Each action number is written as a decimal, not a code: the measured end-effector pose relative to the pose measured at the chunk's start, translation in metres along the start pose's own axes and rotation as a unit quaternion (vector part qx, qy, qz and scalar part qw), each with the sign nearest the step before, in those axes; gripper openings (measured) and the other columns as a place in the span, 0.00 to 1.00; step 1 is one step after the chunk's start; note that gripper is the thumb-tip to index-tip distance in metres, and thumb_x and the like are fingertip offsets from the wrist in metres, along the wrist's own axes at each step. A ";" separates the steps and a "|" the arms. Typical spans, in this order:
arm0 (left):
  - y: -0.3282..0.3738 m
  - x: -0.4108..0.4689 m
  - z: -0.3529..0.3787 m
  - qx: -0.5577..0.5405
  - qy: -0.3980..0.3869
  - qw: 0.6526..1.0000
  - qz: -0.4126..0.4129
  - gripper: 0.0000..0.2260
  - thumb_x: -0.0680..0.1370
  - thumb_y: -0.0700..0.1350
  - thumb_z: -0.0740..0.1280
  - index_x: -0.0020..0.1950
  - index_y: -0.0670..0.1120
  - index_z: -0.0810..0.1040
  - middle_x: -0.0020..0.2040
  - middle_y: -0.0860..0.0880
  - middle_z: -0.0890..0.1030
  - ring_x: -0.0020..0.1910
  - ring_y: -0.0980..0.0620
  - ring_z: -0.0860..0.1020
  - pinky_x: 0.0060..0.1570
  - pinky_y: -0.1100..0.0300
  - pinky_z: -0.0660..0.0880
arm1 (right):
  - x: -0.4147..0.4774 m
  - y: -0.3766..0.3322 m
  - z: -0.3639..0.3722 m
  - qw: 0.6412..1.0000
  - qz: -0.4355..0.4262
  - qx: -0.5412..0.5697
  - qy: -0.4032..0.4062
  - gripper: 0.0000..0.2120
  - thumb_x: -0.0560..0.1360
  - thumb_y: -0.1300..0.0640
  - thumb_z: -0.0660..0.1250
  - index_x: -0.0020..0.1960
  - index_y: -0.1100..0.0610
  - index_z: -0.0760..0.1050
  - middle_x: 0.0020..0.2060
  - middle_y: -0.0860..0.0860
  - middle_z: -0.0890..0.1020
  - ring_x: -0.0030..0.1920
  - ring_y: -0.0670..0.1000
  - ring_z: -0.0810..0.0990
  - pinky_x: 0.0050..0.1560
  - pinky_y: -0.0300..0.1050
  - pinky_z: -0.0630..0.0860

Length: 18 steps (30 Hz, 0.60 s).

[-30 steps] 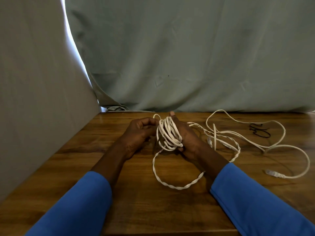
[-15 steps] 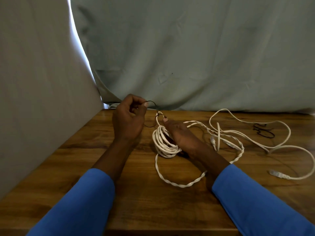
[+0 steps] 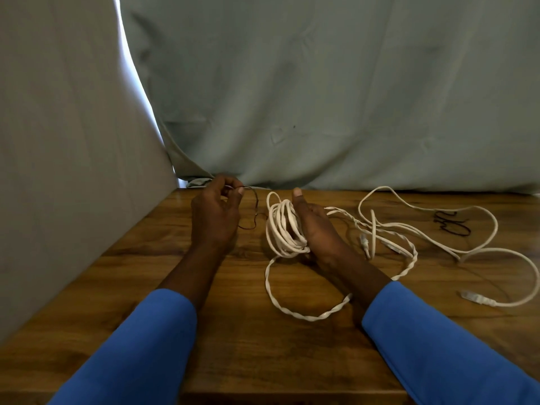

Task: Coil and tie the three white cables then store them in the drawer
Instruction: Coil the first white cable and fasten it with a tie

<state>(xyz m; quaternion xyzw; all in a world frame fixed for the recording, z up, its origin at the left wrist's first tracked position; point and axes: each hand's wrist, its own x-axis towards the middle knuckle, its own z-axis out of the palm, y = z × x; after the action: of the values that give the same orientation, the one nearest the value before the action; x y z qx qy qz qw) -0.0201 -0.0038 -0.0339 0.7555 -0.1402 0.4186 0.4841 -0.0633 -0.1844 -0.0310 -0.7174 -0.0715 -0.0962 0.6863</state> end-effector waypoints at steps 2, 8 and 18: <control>0.002 -0.001 0.001 -0.005 0.000 1.000 -0.002 0.02 0.81 0.44 0.70 0.52 0.51 0.80 0.45 0.62 0.79 0.47 0.66 0.77 0.43 0.70 0.72 | 0.005 0.002 -0.001 0.999 0.011 0.029 0.022 0.31 0.84 0.39 0.56 0.55 0.67 0.82 0.38 0.55 0.86 0.40 0.54 0.85 0.48 0.49 0.81; 0.003 -0.004 0.005 -0.033 -0.043 0.999 0.005 0.02 0.81 0.45 0.70 0.50 0.52 0.79 0.34 0.49 0.80 0.31 0.56 0.76 0.32 0.57 0.74 | 0.001 -0.002 -0.006 0.996 0.027 0.078 0.042 0.29 0.86 0.42 0.53 0.60 0.66 0.80 0.28 0.49 0.83 0.24 0.42 0.80 0.22 0.32 0.71; 0.010 -0.014 0.016 -0.114 -0.216 0.968 -0.054 0.04 0.78 0.38 0.72 0.46 0.46 0.84 0.35 0.50 0.84 0.33 0.55 0.81 0.37 0.56 0.76 | 0.000 -0.002 0.001 0.999 0.001 0.015 0.037 0.30 0.85 0.39 0.53 0.49 0.61 0.84 0.38 0.54 0.88 0.40 0.52 0.87 0.47 0.47 0.83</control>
<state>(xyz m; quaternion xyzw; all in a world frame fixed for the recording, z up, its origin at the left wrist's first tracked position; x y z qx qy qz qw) -0.0266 -0.0247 -0.0416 0.7743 -0.2468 0.2002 0.5472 -0.0639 -0.1835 -0.0290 -0.7031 -0.0469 -0.1214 0.6991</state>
